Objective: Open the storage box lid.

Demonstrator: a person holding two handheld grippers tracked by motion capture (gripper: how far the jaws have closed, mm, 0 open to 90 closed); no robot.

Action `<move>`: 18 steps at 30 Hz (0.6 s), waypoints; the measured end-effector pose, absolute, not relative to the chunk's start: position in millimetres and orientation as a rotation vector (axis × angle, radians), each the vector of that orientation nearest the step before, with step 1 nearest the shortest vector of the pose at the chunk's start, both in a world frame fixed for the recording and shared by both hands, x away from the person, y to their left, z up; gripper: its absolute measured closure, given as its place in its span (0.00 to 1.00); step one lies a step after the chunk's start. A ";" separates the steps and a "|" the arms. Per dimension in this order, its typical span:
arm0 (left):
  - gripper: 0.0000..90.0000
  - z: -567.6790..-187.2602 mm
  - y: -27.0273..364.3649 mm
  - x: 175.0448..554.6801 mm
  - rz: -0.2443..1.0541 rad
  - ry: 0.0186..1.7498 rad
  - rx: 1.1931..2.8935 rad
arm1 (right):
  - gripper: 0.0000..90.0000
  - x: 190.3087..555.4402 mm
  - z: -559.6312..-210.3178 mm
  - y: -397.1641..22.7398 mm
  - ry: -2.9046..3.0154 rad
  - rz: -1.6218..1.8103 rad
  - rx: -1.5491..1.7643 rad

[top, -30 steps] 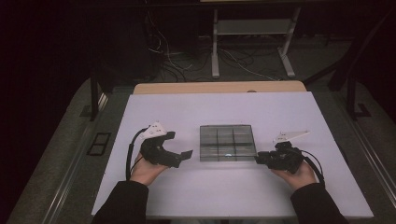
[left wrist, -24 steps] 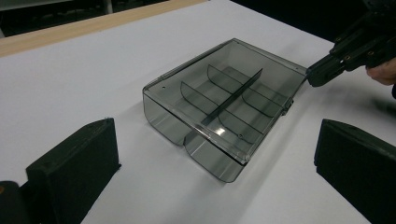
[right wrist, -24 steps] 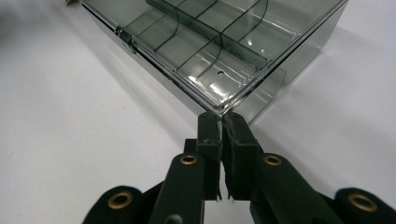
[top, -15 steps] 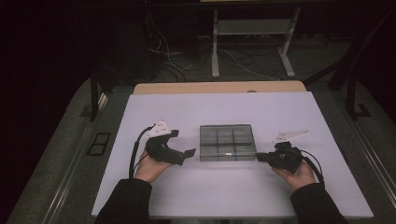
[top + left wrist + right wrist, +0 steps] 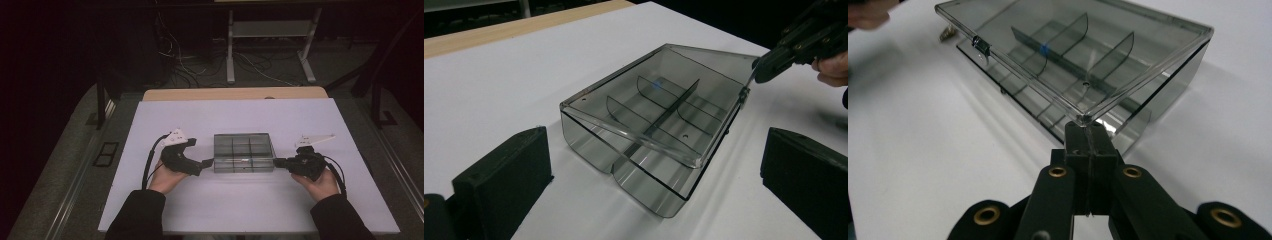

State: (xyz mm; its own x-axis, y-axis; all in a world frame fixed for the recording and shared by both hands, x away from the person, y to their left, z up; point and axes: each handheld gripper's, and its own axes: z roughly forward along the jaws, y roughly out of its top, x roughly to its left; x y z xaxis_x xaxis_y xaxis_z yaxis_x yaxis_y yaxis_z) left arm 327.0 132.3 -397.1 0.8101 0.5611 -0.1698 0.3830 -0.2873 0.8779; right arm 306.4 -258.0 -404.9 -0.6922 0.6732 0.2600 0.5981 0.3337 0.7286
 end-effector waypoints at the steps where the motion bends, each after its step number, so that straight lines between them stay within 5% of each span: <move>1: 0.00 -396.9 131.5 327.4 0.205 0.706 1.914 | 0.99 307.2 -403.5 -258.5 2.488 1.312 1.194; 18: 0.00 -382.8 118.2 333.7 0.214 0.663 1.914 | 0.99 323.8 -388.1 -257.1 2.471 1.327 1.205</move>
State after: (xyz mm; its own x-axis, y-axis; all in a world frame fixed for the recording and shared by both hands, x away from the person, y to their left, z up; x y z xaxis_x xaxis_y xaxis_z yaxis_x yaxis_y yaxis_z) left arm 333.7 118.2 -382.8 0.8302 0.5375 -0.1476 0.3494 -0.2955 0.8892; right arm 323.8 -257.1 -388.1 -0.6852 0.6762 0.2706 0.5989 0.3117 0.7377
